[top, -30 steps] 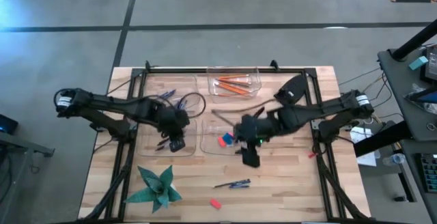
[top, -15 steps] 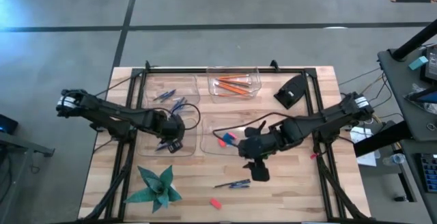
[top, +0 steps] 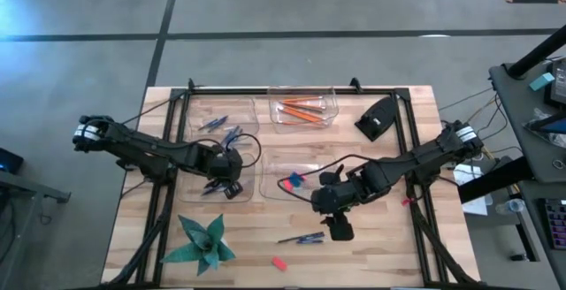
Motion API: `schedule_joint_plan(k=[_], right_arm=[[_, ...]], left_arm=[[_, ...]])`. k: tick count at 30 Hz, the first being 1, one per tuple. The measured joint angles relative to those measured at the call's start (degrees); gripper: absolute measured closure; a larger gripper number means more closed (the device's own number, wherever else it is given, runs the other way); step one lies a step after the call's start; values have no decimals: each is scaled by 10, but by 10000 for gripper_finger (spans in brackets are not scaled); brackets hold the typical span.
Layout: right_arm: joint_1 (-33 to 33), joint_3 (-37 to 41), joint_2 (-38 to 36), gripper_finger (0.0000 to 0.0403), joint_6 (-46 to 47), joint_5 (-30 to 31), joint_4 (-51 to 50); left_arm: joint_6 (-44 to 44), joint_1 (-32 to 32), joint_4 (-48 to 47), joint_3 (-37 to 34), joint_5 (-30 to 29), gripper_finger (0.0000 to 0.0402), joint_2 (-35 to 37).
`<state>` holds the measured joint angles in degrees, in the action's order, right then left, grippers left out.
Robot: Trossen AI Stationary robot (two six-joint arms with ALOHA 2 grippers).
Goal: Sort crayons/erasers/pens/pencils in bins
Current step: Put the black pencil into the top right transparent bin
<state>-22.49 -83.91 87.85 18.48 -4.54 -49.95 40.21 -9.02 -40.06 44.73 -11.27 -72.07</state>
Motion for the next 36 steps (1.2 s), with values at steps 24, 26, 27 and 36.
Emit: schedule_joint_plan(k=[24, 26, 27, 36], right_arm=[[-65, 4, 194, 202, -34, 152, 195], [-67, 3, 210, 202, -32, 164, 213], [-67, 2, 217, 202, -29, 166, 225], [-66, -24, 279, 202, -5, 182, 243]], left_arm=[[30, -44, 5, 181, 97, 340, 39], [30, -56, 9, 195, 96, 340, 54], [30, -62, 10, 200, 92, 340, 61], [30, -107, 125, 205, 75, 340, 105]])
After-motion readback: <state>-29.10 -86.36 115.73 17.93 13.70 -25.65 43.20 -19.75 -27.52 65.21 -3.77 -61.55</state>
